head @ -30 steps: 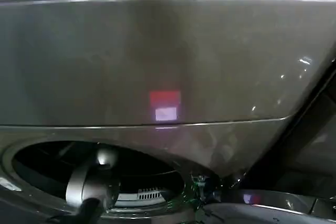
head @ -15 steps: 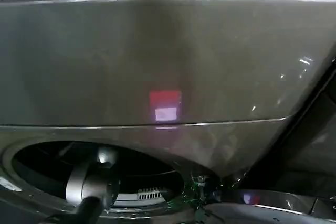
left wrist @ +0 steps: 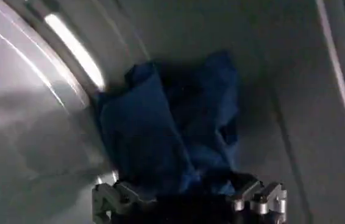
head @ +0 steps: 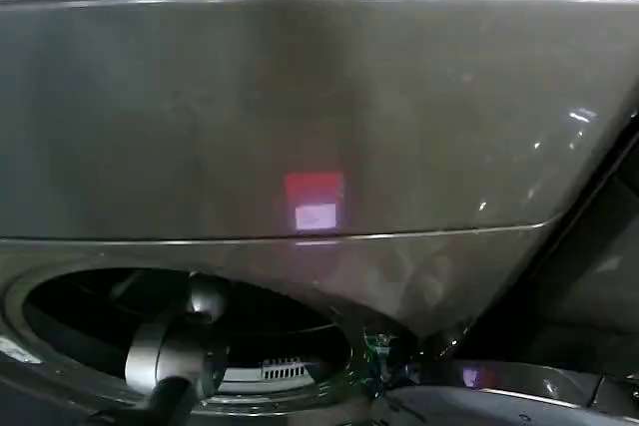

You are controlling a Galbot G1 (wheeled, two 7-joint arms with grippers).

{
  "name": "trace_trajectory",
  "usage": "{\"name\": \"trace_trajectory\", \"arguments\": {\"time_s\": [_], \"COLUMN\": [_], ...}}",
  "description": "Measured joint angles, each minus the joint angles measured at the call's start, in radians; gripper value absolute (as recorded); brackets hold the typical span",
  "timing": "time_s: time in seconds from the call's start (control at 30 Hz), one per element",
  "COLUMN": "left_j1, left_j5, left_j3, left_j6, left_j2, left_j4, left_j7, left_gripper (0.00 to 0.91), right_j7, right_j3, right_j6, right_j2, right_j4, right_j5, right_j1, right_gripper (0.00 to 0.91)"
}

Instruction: Grasp the clothes from the dryer.

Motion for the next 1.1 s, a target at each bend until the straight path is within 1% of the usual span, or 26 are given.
{"name": "trace_trajectory", "arguments": {"time_s": [0.13, 0.17, 0.2, 0.27, 0.3, 0.8, 1.1], "left_j1": [-0.007, -0.009, -0.01, -0.013, -0.014, -0.02, -0.008], "left_j5": [0.003, 0.003, 0.003, 0.003, 0.002, -0.011, -0.031], "left_j3": [0.0, 0.0, 0.001, 0.001, 0.0, -0.01, -0.007], "left_j6": [0.015, 0.02, 0.024, 0.035, 0.037, 0.036, 0.037], "left_j2": [0.0, 0.0, 0.0, 0.0, 0.0, 0.0, 0.0], "left_j4": [0.011, 0.014, 0.017, 0.024, 0.028, 0.078, 0.067], "left_j7": [-0.012, -0.016, -0.02, -0.029, -0.03, -0.046, -0.055], "left_gripper": [0.907, 0.728, 0.091, 0.011, 0.0, 0.0, 0.0], "right_j7": [-0.002, -0.002, -0.002, -0.003, -0.003, -0.005, -0.005], "right_j3": [-0.006, -0.008, -0.01, -0.012, -0.012, -0.009, -0.006], "right_j6": [0.004, 0.005, 0.007, 0.008, 0.01, 0.017, 0.017], "right_j2": [0.0, 0.0, 0.0, 0.001, 0.001, -0.002, -0.002], "right_j4": [-0.007, -0.008, -0.01, -0.012, -0.014, -0.024, -0.026], "right_j5": [-0.001, -0.001, -0.001, -0.002, -0.002, -0.002, -0.002], "right_j1": [0.008, 0.01, 0.011, 0.012, 0.012, 0.01, 0.013], "right_gripper": [0.907, 0.907, 0.907, 0.907, 0.907, 0.907, 0.907]}}
